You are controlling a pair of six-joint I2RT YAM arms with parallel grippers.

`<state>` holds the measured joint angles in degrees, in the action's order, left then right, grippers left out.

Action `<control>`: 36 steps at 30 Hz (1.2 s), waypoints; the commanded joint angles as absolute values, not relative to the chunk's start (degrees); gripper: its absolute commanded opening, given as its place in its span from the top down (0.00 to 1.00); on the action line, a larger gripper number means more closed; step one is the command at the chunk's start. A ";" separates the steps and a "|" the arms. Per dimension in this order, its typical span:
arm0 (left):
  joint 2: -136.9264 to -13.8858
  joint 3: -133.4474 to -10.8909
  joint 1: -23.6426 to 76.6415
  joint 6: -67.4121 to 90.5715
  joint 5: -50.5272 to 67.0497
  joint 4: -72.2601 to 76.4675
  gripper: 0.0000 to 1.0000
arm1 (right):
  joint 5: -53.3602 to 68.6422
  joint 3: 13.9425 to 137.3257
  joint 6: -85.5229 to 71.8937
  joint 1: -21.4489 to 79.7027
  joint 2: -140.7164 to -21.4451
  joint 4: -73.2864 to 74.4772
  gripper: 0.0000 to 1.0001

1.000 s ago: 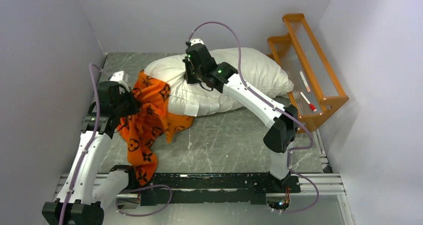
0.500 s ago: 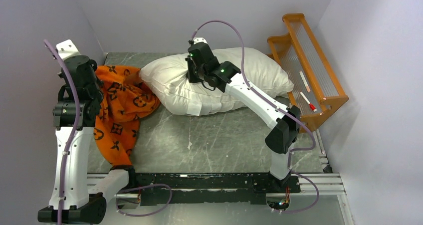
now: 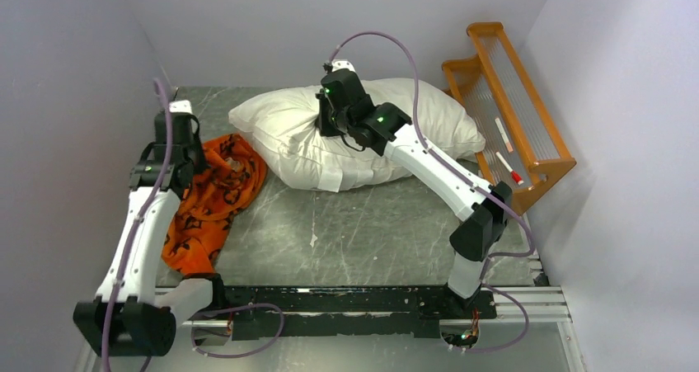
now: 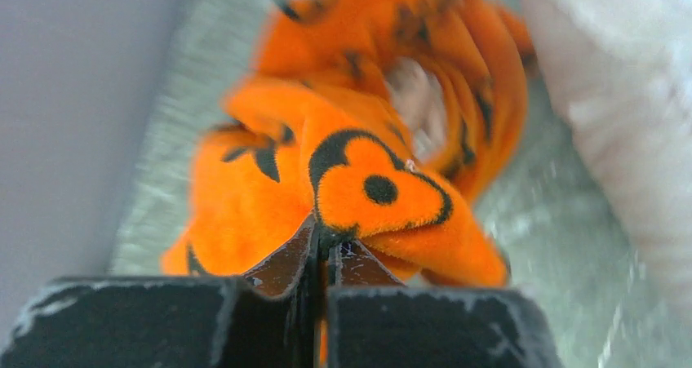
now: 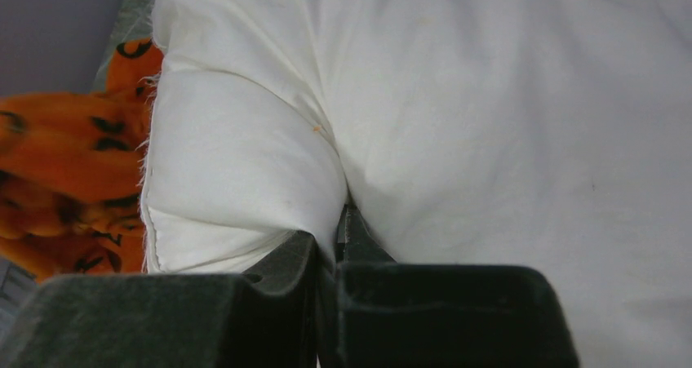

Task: Remove the pillowcase from the pillow
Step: Remove the pillow from the pillowcase, then adjust the pillowcase at the center of the board.

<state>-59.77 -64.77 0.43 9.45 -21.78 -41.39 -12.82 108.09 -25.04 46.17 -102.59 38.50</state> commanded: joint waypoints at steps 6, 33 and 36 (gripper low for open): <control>-66.85 -56.62 4.09 12.14 0.26 -37.43 0.04 | -24.43 110.39 -26.89 43.54 -97.15 37.30 1.00; -85.85 -53.31 -18.05 22.12 -23.58 -28.13 0.47 | -21.46 100.70 -29.75 43.42 -92.70 33.10 1.00; -82.96 -53.23 -20.50 19.64 -19.27 -27.29 0.45 | -16.58 96.75 -31.34 43.74 -92.25 31.31 1.00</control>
<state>-86.21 -52.58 -17.04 24.47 -19.29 -27.20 -15.53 99.88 -28.21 46.02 -95.61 34.70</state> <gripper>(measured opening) 0.540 0.042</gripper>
